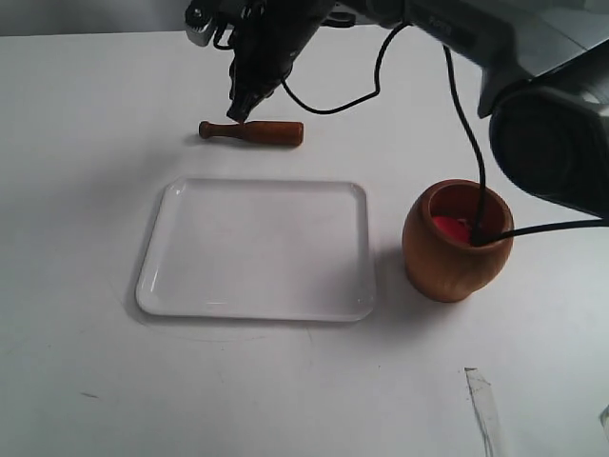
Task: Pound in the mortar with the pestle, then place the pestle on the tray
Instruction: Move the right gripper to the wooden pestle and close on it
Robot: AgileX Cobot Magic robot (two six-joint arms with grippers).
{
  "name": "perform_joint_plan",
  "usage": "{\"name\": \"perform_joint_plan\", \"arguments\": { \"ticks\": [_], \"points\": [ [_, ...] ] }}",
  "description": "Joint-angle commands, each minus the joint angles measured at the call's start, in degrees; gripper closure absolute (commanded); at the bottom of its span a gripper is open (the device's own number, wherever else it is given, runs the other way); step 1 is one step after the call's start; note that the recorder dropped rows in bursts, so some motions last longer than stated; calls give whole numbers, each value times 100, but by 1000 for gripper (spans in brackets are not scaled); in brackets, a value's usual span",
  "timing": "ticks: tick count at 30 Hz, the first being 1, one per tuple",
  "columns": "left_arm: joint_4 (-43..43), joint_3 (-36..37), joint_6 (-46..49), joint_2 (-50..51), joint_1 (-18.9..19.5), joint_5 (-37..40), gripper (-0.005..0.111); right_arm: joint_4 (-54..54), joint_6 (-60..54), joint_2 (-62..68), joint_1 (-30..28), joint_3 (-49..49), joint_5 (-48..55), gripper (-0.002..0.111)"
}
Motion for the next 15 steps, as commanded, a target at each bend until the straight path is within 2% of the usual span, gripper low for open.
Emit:
{"name": "perform_joint_plan", "arguments": {
  "ticks": [1, 3, 6, 15],
  "points": [
    [-42, 3, -47, -7, -44, -17, 107, 21, -119, 102, 88, -80, -252, 75],
    [-42, 3, -47, -7, -44, -17, 107, 31, -177, 171, 159, -80, -358, 59],
    [-42, 3, -47, -7, -44, -17, 107, -27, -465, 304, 271, -80, -560, 49],
    [-42, 3, -47, -7, -44, -17, 107, 14, -507, 625, 332, -80, -1080, 48]
  ]
}}
